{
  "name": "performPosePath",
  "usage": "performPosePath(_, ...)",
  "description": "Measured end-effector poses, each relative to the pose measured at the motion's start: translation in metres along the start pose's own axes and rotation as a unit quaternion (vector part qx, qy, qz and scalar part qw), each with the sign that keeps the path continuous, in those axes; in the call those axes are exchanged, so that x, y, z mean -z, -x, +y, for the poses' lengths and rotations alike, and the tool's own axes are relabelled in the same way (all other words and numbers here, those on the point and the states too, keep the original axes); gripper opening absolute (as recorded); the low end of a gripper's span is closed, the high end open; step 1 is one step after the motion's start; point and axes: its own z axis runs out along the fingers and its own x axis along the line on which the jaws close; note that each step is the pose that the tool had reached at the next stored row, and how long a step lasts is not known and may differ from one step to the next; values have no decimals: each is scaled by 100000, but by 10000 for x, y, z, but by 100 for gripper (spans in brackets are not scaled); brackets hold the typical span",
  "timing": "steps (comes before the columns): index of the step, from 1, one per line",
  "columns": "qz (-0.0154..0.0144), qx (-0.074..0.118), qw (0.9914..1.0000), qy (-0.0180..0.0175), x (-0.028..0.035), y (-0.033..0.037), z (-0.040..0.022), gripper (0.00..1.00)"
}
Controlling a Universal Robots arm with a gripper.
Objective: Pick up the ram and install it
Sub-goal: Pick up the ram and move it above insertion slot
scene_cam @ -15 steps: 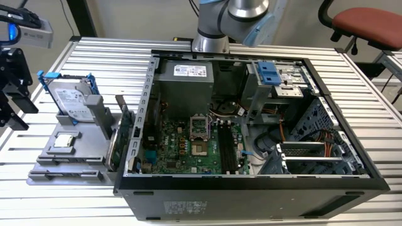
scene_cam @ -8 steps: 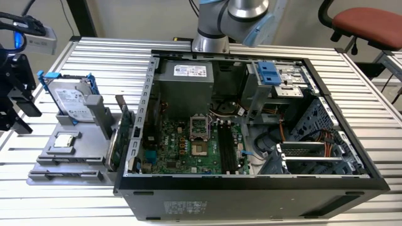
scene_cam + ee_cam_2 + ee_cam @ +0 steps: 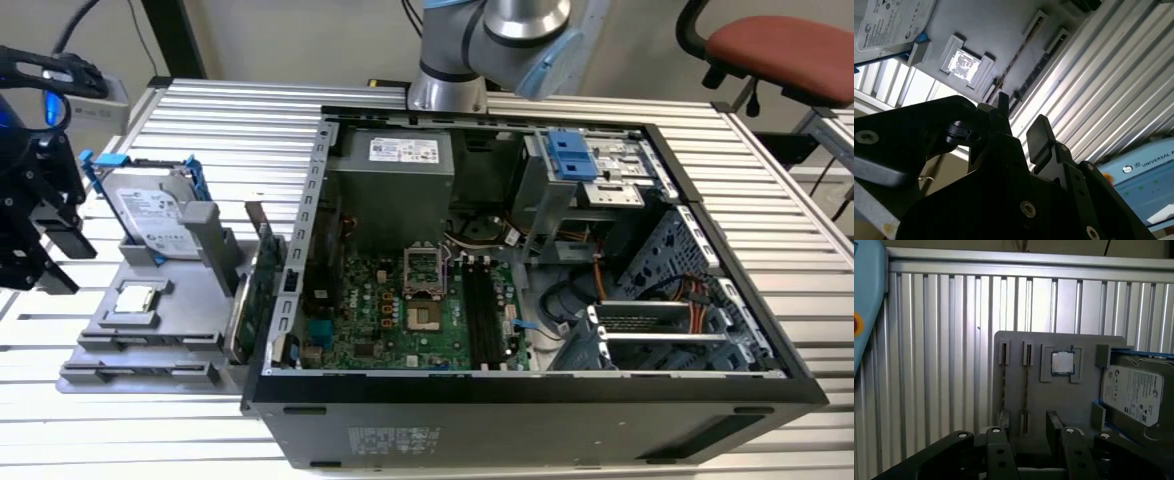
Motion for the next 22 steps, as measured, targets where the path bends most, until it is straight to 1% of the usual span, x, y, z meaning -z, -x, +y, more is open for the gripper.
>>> performPosePath(5,1,-812,99997,-21,-90,-3,0,100)
performPosePath(11,0,-831,99997,-24,-199,-12,0,100)
performPosePath(17,2,-877,99996,-23,-307,-43,0,100)
performPosePath(22,-3,-897,99996,-31,-397,-83,1,100)
